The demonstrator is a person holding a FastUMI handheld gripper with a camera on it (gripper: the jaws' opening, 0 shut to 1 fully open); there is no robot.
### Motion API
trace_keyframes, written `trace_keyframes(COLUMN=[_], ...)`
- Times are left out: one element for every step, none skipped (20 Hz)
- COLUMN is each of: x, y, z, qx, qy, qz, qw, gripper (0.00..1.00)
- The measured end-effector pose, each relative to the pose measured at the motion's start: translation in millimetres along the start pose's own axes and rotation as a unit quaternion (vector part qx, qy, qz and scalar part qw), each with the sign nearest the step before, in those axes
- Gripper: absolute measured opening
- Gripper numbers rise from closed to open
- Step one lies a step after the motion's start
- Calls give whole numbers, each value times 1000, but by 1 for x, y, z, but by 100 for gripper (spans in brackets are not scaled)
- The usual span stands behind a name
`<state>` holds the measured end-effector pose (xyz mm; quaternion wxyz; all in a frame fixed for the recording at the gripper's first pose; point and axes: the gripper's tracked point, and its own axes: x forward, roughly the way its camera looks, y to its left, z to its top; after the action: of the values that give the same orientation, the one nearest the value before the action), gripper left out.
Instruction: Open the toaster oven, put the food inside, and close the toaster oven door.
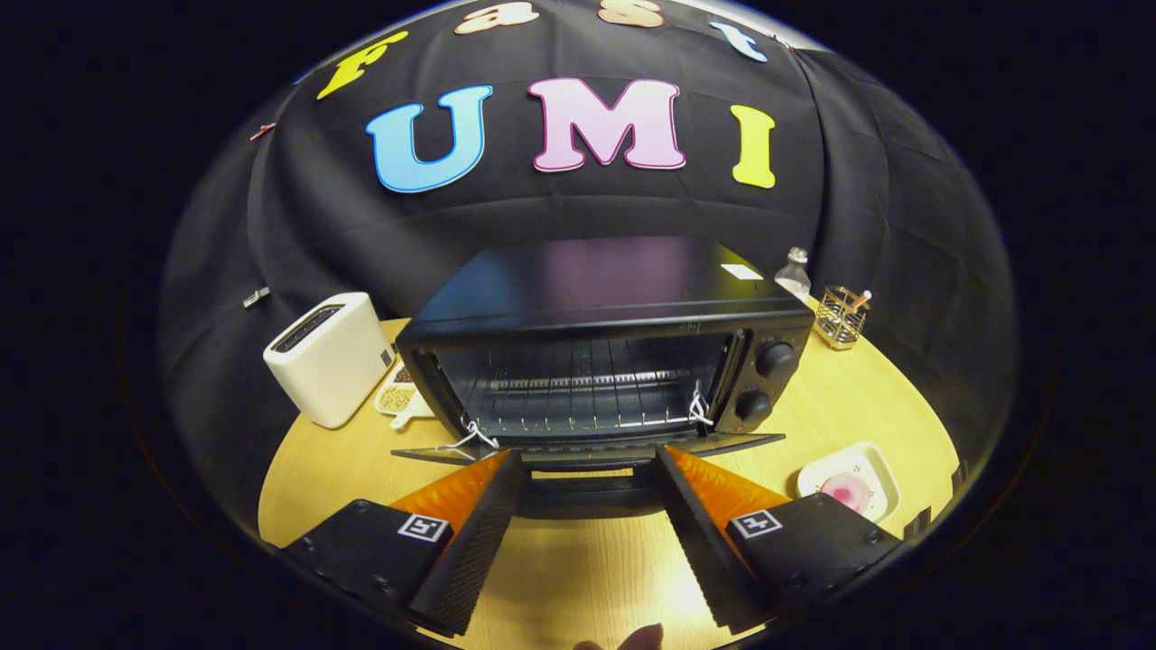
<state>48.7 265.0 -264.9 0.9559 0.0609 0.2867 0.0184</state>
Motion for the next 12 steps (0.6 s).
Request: trace_keyframes(x=[-2, -4, -6, -6, -7, -7, -5, -6, -7, -9, -12, -15], y=[-1, -1, -1, -2, -3, -3, -4, -4, -3, -4, -7, -9], z=[-6, -14, -22, -30, -40, -51, -64, -77, -87, -92, -90, -87], qx=[-7, -11, -14, -14, -15, -16, -19, -20, -24, -31, -36, -38], qy=[6, 14, 21, 32, 42, 54, 70, 91, 107, 108, 104, 98], qz=[-1, -1, -1, -1, -1, -2, -1, 4, 10, 13, 16, 24], qw=[1000, 1000, 1000, 999, 999, 998, 997, 996, 994, 994, 994, 994], gripper=[97, 97, 97, 97, 97, 97, 97, 97, 97, 97, 98, 97])
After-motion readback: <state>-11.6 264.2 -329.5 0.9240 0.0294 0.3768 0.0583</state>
